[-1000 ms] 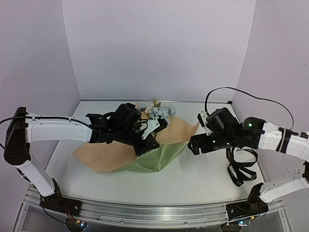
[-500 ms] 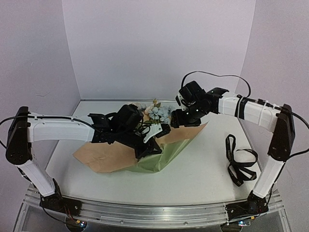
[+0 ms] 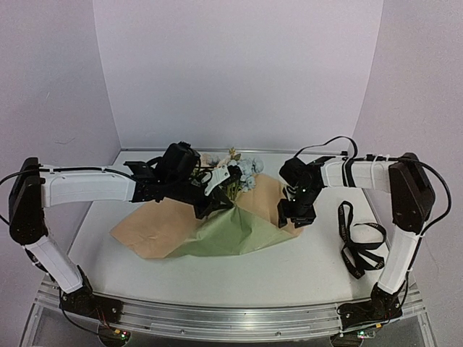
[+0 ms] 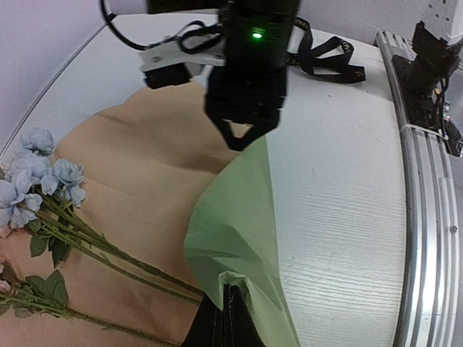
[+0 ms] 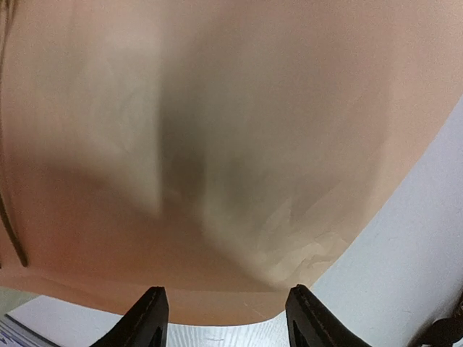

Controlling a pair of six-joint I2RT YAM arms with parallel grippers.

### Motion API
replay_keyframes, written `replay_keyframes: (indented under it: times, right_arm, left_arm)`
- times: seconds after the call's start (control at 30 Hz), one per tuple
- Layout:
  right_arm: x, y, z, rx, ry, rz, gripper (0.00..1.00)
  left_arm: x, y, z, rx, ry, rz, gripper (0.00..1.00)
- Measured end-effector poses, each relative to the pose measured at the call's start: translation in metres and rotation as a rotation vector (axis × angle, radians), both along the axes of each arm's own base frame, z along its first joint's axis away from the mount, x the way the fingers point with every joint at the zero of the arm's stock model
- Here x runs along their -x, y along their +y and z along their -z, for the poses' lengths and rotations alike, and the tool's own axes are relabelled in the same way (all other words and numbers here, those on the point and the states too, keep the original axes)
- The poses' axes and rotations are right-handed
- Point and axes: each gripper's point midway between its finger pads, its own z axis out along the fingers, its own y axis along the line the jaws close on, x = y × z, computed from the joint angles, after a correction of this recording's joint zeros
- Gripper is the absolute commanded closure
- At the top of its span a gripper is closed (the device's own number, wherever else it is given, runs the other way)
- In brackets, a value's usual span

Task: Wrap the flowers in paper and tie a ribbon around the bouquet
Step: Fold the bottom corner of the flattened wrapping paper at the center of the board.

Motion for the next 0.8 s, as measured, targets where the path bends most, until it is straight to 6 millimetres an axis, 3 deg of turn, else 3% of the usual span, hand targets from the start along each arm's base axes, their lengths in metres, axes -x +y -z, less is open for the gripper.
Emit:
replay_keyframes:
  times: [0.2,0.37,0.6,0.8]
  right_arm:
    - [0.031,-0.017,0.030,0.031,0.092,0.034,0.46]
    - [0.047,-0.030,0.030,0.037,0.095,0.063,0.39]
    - [0.027,-0.025,-0.002,-0.002,-0.041,0.041,0.22]
    - [-0.008,0.029,-0.052,-0.222,-0.176,-0.102,0.11]
  left_arm:
    - [-0.049,0.003,0.020,0.001,0.049,-0.041,1.00]
    - [-0.080,-0.001,0.039,-0.002,0.092,-0.036,1.00]
    - [-0.094,0.001,0.047,0.016,0.141,-0.007,1.00]
    - [-0.091,-0.002,0.041,0.039,0.150,0.028,1.00]
